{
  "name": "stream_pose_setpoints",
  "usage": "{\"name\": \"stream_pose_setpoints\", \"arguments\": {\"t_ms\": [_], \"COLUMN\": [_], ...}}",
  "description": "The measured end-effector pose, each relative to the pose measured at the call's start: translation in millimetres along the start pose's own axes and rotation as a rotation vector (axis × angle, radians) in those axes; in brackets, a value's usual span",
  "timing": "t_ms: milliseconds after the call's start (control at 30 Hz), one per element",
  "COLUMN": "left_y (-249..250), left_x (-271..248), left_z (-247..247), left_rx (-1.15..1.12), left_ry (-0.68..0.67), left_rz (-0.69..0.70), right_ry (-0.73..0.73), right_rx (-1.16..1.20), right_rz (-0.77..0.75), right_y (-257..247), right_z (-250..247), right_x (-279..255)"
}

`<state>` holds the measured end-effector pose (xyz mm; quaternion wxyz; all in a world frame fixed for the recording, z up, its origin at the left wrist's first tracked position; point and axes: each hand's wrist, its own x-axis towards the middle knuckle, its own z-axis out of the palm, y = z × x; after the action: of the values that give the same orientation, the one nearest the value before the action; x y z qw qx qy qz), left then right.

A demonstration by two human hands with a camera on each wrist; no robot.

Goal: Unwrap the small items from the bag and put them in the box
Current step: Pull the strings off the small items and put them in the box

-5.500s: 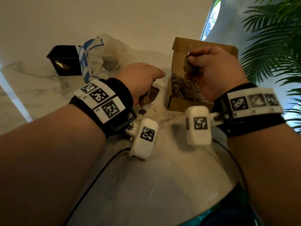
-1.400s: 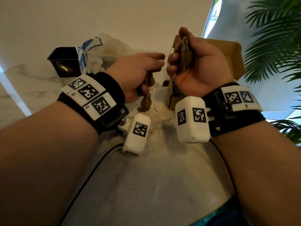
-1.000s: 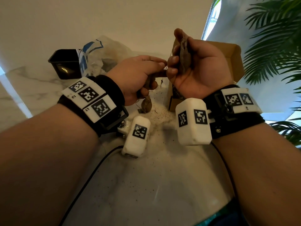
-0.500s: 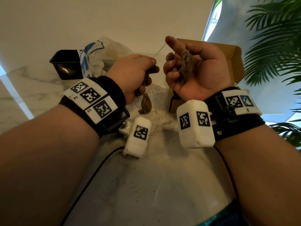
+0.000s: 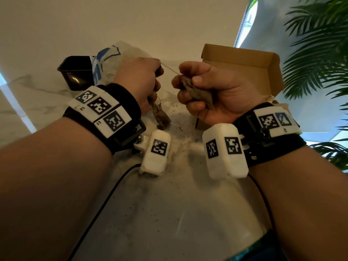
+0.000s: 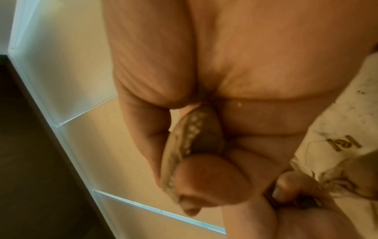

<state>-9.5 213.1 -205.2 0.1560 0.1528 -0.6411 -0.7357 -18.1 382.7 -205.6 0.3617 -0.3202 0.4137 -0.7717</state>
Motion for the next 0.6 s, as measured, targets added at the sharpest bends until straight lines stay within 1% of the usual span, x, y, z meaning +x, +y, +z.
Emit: {"name": "stream_pose_setpoints", "arguments": {"t_ms": [67, 167, 233, 300, 367, 467, 533, 600], "left_y": [-0.6, -3.0, -3.1, -2.1, -1.1, 0.8, 2.3, 3.0], "left_x": [-1.6, -4.9, -8.1, -12.4, -16.8, -21.4, -22.4, -21.9], "left_z": [-0.4, -0.9, -1.0, -0.6, 0.6, 1.9, 2.0, 2.6], "left_rx": [0.044, 0.176, 0.261, 0.317, 0.318, 0.277, 0.231, 0.174], "left_ry": [-0.041, -0.147, -0.242, -0.348, -0.444, -0.53, -0.541, -0.52], "left_rz": [0.002, 0.027, 0.035, 0.036, 0.04, 0.064, 0.086, 0.107], "right_ry": [0.079, 0.257, 0.426, 0.623, 0.751, 0.843, 0.893, 0.912], "right_rx": [-0.019, -0.006, 0.018, 0.004, -0.049, -0.068, -0.114, -0.155], "right_rz": [-0.09, -0.283, -0.396, -0.46, -0.466, -0.459, -0.438, -0.419], "right_y": [-0.2, -5.3, -8.5, -9.9, -9.9, -9.8, -10.0, -8.9], "right_z": [0.5, -2.3, -7.9, -14.1, -18.6, -23.4, -24.5, -24.7], "right_x": [0.9, 4.6, 7.8, 10.1, 11.8, 14.8, 16.0, 15.9]}}
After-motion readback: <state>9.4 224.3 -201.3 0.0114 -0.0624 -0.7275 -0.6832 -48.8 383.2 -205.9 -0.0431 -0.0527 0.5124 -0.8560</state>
